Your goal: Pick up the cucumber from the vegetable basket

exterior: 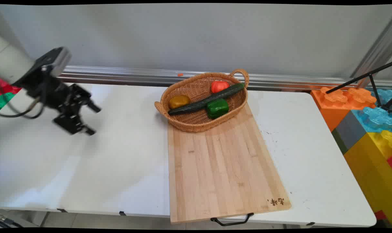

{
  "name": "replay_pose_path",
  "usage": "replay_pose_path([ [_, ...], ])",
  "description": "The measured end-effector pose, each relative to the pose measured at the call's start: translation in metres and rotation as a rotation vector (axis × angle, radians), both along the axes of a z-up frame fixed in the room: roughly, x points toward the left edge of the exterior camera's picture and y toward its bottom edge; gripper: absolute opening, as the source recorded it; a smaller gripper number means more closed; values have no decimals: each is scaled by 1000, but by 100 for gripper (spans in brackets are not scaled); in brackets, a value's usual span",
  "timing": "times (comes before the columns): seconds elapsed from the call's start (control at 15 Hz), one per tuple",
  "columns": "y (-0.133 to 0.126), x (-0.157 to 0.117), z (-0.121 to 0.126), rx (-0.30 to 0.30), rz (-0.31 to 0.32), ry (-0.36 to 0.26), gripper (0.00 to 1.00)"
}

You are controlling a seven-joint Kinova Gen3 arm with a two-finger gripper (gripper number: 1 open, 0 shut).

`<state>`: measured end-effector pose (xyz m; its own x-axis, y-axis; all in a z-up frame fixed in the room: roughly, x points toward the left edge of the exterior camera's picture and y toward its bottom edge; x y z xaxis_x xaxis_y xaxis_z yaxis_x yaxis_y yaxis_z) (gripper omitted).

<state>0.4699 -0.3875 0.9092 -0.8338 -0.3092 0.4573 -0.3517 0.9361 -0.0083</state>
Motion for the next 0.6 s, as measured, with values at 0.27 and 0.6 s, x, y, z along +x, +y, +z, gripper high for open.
replay_pose_path([
  [0.27, -32, -58, 15, -71, 45, 46, 100],
  [0.6, -70, -113, 19, -107, 83, 84, 100],
])
